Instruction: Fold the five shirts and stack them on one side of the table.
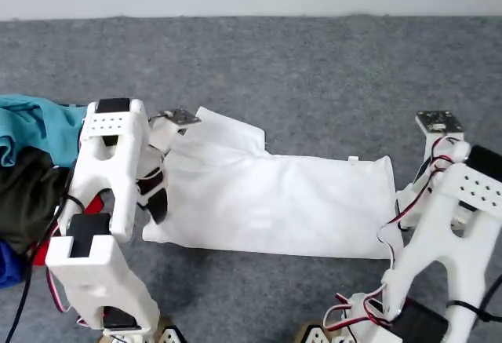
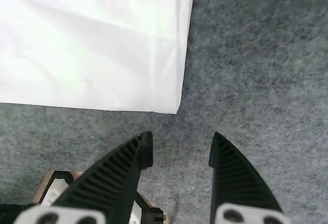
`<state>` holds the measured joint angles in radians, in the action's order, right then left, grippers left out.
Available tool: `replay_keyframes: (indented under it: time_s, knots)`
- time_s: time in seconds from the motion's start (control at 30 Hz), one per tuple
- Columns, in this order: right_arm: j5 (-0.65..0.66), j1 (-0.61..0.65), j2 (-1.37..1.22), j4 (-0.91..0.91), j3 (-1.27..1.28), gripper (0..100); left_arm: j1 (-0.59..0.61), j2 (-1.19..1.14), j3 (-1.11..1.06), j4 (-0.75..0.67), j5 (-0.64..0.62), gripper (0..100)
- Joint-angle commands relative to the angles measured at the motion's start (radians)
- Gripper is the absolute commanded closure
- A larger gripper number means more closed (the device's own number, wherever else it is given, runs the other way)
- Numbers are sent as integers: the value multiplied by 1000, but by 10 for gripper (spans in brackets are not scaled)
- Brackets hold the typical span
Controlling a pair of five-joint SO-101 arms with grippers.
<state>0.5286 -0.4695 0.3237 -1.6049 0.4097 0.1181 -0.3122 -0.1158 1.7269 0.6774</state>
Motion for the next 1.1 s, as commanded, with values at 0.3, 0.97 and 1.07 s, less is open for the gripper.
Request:
replay_keyframes:
  time_s: [0.3,0.97,1.07]
  knots:
    - [-11,10,28,25,2,809,-31,52,321,26,25,720]
    - [-12,10,27,27,5,809,-54,-305,519,-502,-494,794]
    - [-12,12,27,65,48,809,-52,-345,542,-499,-494,822]
